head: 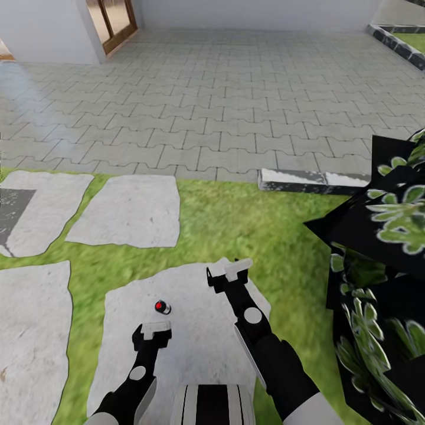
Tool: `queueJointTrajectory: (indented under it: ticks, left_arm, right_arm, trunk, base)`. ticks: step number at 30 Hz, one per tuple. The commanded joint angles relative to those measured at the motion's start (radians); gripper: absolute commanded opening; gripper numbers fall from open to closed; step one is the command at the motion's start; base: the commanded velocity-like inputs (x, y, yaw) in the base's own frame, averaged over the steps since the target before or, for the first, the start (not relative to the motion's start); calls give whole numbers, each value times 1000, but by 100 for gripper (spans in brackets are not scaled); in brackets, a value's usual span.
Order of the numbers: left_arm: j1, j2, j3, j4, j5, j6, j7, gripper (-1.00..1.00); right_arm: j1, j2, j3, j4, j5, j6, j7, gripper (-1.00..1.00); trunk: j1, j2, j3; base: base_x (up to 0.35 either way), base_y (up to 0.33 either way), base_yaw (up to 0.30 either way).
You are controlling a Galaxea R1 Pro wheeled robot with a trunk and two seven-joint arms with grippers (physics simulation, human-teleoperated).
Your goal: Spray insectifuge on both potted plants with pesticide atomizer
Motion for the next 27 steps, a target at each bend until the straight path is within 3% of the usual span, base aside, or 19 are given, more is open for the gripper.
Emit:
queueJointTrajectory:
  ticks: [1,7,27]
  left_arm:
    - [0,-1,3,1,-11,-2,5,100]
    - [0,-1,3,-1,-10,-2,4,100]
    - [0,-1,3,1,-11,-2,2,100]
  right_arm:
    - [0,0,1,-1,10,8,-5,100]
    - [0,0,2,-1,10,8,-5,100]
    - [0,0,1,-7,10,8,-5,100]
  trunk:
    - [0,0,-1]
    - [0,0,-1]
    - [0,0,-1]
  base:
    - [181,0,-1]
    - [179,0,0]
    - [4,0,0]
